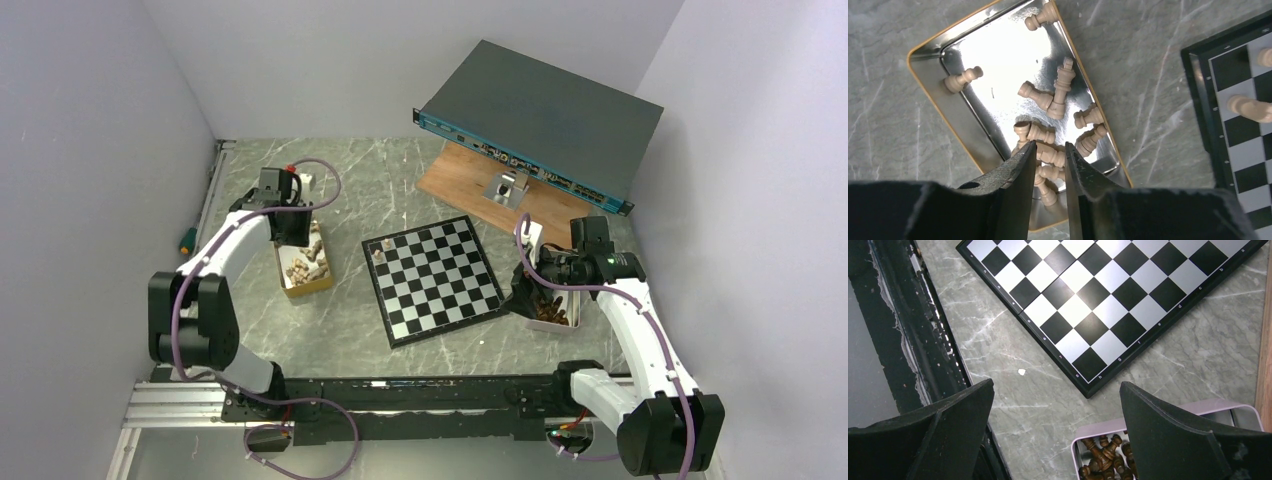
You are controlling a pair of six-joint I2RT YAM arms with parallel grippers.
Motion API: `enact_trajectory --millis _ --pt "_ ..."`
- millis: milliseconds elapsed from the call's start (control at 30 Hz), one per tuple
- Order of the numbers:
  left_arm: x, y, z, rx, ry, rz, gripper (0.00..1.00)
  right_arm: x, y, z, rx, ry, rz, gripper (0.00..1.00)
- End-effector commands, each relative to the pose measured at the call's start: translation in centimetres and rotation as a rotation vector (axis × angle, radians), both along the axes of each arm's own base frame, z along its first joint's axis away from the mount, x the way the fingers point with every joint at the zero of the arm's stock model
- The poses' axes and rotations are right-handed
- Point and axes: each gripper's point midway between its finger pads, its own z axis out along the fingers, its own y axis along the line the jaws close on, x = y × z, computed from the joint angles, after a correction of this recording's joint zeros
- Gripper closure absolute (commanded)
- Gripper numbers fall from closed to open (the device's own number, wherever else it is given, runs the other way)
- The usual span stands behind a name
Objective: Set up the chess pieces on the board
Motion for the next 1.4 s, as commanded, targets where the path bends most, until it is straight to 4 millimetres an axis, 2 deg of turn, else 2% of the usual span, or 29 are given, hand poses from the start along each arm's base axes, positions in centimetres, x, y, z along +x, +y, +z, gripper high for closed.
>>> enact_trajectory --millis 0,400,767,1067,1367 --pt "1.2 -0.1 -0.1 0.0 0.022 -0.058 0.68 0.6 0.2 0.6 0.009 -0.044 0.006 0.0" --pt "2.0 -1.3 -2.4 -0.102 0.102 -0.105 0.72 0.6 0.2 0.8 0.012 -0.056 0.007 0.0" --pt "2.5 -1.6 -4.1 -0.14 0.149 -0.098 0.75 0.5 0.2 1.0 0.014 -0.066 0.008 0.0" --pt "2.9 -1.1 -5.4 -0.12 0.19 -0.074 0.72 0.4 0.3 1.0 0.015 -0.066 0.011 0.0" --pt "2.4 -0.4 -6.8 -0.083 0.246 -0.041 0.66 0.4 0.3 1.1 0.015 -0.069 0.012 0.0"
